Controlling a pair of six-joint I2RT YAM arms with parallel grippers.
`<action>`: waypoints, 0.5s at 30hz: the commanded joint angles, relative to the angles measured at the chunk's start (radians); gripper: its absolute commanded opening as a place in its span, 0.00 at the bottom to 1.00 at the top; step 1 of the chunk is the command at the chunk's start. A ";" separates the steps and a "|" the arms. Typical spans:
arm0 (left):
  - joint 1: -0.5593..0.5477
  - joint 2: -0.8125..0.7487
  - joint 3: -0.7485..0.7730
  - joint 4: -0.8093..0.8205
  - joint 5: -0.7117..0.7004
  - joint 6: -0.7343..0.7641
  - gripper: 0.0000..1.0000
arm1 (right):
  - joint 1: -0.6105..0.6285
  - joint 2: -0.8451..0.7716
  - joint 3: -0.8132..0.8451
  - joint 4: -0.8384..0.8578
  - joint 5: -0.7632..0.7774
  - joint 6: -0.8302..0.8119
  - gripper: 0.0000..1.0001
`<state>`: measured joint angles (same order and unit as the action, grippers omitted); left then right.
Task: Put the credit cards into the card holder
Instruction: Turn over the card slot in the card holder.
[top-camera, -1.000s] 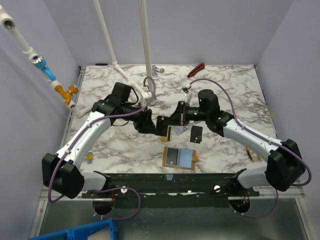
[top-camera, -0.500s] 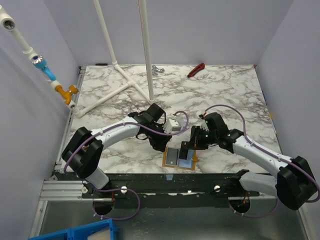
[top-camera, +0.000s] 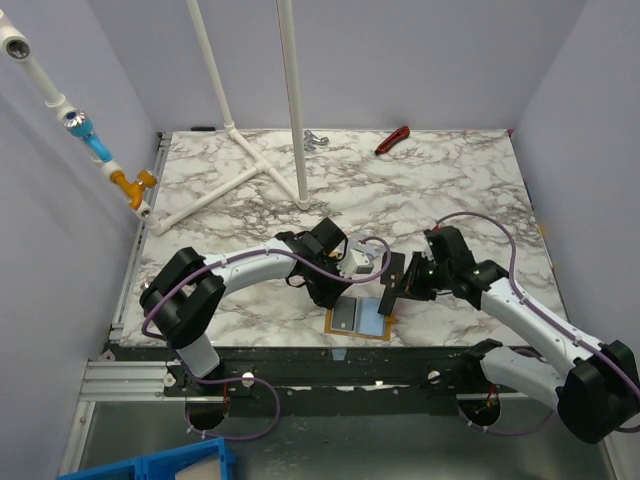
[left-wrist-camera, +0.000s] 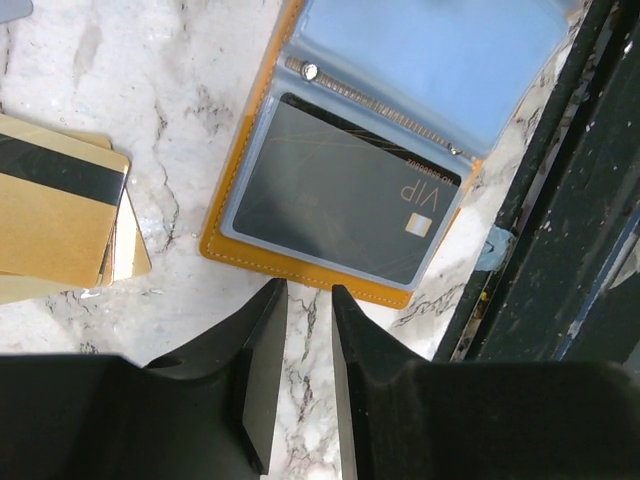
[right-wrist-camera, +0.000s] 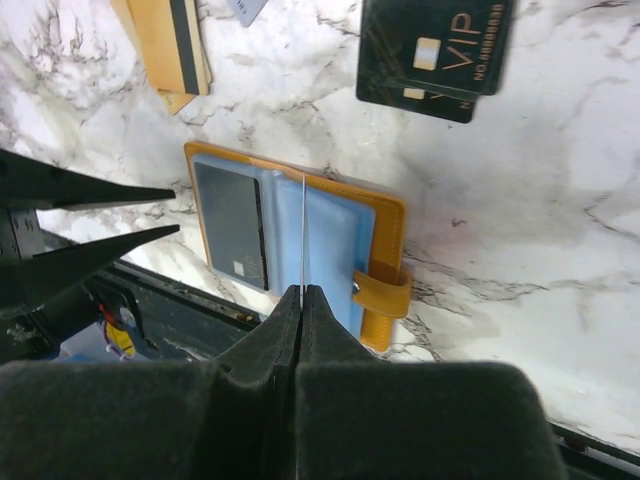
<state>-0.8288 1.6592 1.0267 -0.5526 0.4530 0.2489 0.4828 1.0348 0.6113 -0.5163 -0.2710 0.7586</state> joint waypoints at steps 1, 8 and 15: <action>-0.010 0.007 0.056 0.012 -0.011 -0.061 0.25 | -0.021 -0.039 0.023 -0.079 0.042 0.008 0.01; -0.015 0.020 -0.028 0.186 0.029 -0.118 0.21 | -0.024 -0.053 0.017 -0.106 0.057 0.004 0.01; -0.014 0.047 -0.057 0.252 0.034 -0.130 0.20 | -0.024 -0.056 -0.001 -0.096 0.050 0.009 0.01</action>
<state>-0.8398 1.6806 0.9901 -0.3740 0.4583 0.1371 0.4629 0.9939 0.6128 -0.5922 -0.2428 0.7593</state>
